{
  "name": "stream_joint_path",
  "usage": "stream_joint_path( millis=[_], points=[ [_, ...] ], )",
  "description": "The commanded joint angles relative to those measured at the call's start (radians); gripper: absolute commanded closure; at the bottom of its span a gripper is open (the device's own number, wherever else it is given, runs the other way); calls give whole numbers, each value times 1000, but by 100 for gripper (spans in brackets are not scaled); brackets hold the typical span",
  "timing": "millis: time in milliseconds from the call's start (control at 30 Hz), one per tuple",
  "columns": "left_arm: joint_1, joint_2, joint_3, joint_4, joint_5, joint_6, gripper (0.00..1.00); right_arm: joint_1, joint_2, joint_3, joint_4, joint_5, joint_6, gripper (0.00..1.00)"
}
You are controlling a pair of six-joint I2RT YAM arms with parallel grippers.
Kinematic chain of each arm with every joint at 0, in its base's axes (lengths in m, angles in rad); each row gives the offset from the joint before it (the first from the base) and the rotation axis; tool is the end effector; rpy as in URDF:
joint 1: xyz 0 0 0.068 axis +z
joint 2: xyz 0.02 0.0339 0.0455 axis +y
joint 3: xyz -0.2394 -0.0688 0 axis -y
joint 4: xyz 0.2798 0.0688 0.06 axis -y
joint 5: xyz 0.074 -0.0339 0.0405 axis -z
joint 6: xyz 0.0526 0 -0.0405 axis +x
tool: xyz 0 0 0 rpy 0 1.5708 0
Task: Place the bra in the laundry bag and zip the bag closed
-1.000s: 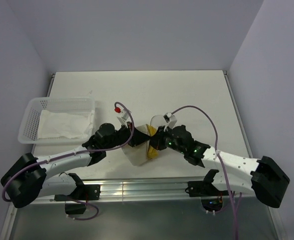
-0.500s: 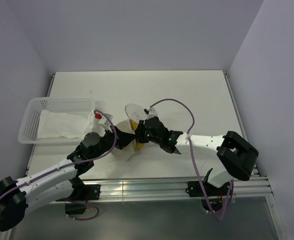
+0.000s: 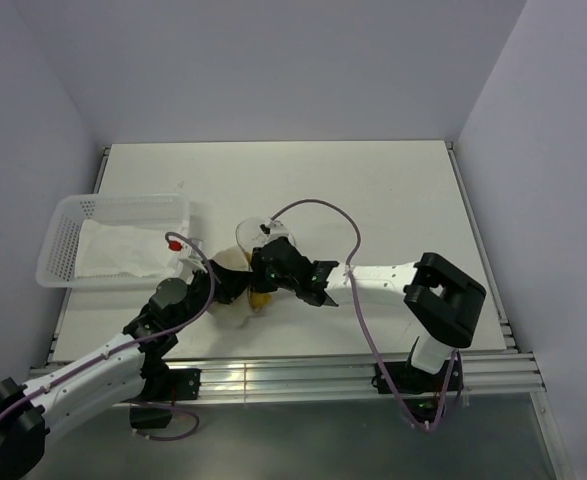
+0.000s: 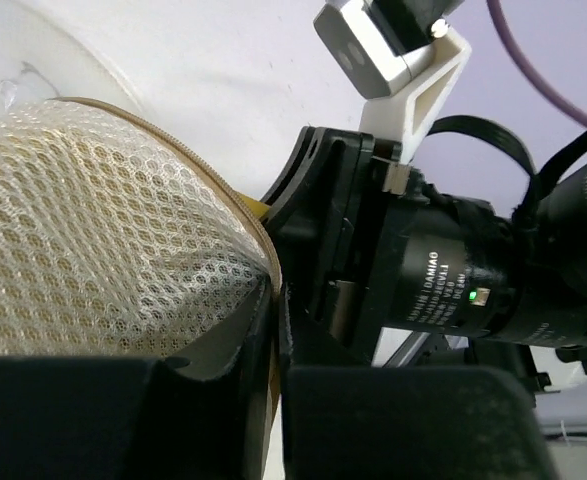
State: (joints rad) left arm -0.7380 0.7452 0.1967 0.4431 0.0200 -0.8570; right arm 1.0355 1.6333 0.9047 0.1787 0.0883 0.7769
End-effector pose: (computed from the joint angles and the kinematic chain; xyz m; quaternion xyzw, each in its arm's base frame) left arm 0.1768 -0.1622 0.1678 -0.0375 0.7424 -0.4838 0.4619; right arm 0.2037 0.3343 0.1448 -0.0910 0.8672 0.3605 0.3313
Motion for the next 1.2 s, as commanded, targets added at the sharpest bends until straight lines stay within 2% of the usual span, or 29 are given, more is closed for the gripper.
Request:
stream_joint_path(
  millis=[0,33,67,167,233,333,467,600,733,900,1167],
  points=[
    [3,-78,-42,17,-47,-57,89,11,46,53,27,-4,5,78],
    [3,-89,-42,2,-54,-54,91,11,43,43,31,-1,8,72],
    [3,-98,-42,-24,-58,-48,93,9,18,22,30,26,2,52],
    [3,-109,-46,-35,-63,-40,97,3,-45,20,-36,47,-42,25],
    [3,-106,-40,-41,-63,-37,99,-5,-93,16,-85,57,-79,20],
    [3,-107,-39,-47,-65,-31,100,-28,-131,8,-136,7,-114,20],
    [3,-119,-40,-60,-74,-27,100,-69,-194,-16,-157,-61,-140,11],
    [3,-132,-36,-69,-75,-19,100,-143,-239,-72,-113,-73,-122,13],
    [3,-118,-34,-47,-58,-22,100,-253,-153,-133,11,-82,-21,17],
    [3,-112,-39,-32,-38,-30,100,-275,-24,-158,181,-33,152,19],
    [3,-102,-48,-14,-28,-34,100,-279,114,-127,251,22,334,18]
  ],
)
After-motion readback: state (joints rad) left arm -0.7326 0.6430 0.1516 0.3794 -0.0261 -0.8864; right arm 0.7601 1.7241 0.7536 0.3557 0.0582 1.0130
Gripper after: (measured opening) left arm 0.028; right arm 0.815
